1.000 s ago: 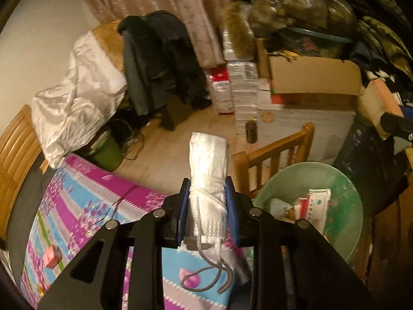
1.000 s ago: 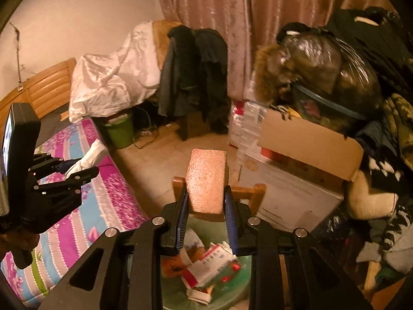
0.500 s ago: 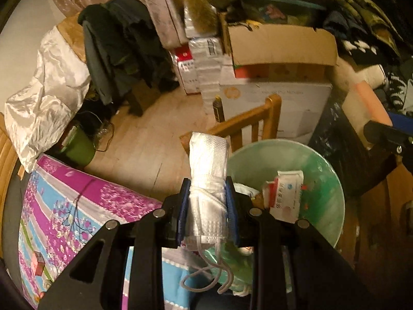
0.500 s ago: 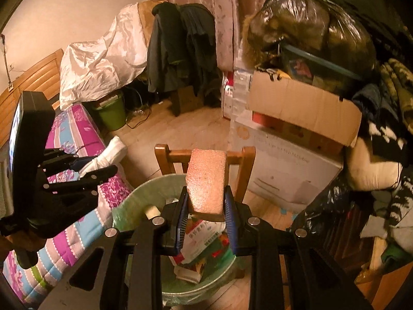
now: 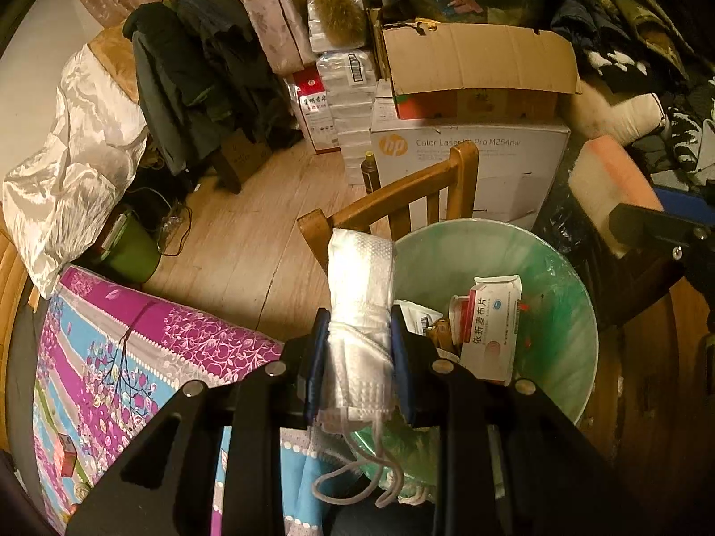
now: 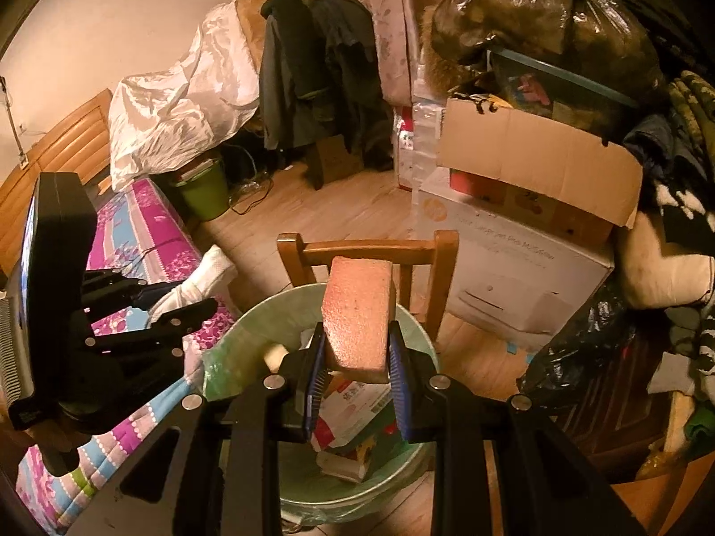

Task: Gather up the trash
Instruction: 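Open both tools over the bin to drop cloth and sponge, then return both open tools from the bin to the quilt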

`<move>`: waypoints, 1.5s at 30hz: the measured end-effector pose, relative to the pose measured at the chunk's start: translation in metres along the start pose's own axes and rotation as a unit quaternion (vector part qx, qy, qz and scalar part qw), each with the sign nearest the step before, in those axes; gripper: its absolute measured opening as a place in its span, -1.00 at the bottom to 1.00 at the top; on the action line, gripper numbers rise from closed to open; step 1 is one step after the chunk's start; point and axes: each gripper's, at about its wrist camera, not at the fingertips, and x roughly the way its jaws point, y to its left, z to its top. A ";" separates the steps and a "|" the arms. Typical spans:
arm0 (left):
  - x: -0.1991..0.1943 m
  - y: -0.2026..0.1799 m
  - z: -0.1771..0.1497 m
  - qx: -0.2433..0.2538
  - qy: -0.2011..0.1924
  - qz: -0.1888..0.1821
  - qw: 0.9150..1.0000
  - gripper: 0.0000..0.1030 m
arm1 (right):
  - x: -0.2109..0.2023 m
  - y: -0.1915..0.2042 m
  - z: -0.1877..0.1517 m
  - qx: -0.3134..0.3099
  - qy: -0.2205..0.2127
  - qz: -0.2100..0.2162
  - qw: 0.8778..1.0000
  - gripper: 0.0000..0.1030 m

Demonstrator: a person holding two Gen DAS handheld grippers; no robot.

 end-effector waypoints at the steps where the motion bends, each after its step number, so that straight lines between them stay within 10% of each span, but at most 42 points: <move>1: 0.000 0.000 0.000 0.000 -0.001 -0.001 1.000 -0.51 | 0.001 0.000 0.000 0.000 0.001 0.003 1.000 -0.47; 6: 0.000 0.003 0.001 -0.015 -0.006 -0.032 0.999 -0.40 | 0.005 0.006 0.003 -0.010 0.002 0.013 1.000 -0.46; 9: 0.000 0.008 -0.001 -0.026 -0.014 -0.050 0.998 0.24 | 0.011 0.008 0.003 -0.017 0.010 0.019 1.000 0.06; 24: -0.005 0.017 -0.010 -0.044 -0.021 -0.065 0.997 0.27 | 0.010 0.003 0.001 -0.003 -0.004 0.009 1.000 0.09; 35: -0.012 0.085 -0.079 -0.136 -0.026 0.032 0.990 0.28 | 0.015 0.050 0.000 -0.033 -0.034 0.019 0.999 0.10; 45: -0.053 0.184 -0.201 -0.261 -0.042 0.132 0.955 0.28 | 0.025 0.174 -0.010 -0.117 -0.093 0.057 0.987 0.42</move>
